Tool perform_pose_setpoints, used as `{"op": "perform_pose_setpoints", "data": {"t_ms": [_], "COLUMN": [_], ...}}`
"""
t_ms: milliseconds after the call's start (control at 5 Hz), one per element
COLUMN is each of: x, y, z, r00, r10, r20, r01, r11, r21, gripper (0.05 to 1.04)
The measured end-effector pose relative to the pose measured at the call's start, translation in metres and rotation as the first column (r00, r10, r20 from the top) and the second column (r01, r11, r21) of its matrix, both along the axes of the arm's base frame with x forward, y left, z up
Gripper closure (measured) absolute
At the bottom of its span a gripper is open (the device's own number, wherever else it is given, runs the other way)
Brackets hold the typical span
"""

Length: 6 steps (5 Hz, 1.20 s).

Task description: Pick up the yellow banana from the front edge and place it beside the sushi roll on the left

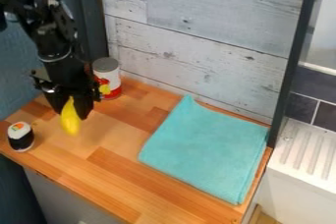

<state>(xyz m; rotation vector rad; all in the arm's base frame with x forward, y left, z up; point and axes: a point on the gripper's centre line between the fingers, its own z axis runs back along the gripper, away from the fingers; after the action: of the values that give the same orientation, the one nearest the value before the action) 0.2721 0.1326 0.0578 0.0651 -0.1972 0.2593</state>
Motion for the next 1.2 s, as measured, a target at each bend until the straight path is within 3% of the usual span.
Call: {"op": "perform_pose_setpoints", "data": {"t_ms": [400,600,800,1200], "x": [0.003,0.001,0.002,-0.008], "y": [0.008,0.006,0.002,0.019], "z": [-0.018,-0.029,-0.033,-0.033], "r00": [0.999,0.998,0.998,0.988], "r10": [0.042,0.047,0.040,0.140], "r20": [-0.015,-0.045,-0.044,-0.061], "r01": [-0.042,-0.049,-0.043,-0.143], "r11": [0.999,0.998,0.997,0.989], "r21": [-0.015,-0.038,-0.067,-0.043], "gripper": [0.497,0.497,0.497,0.497]}}
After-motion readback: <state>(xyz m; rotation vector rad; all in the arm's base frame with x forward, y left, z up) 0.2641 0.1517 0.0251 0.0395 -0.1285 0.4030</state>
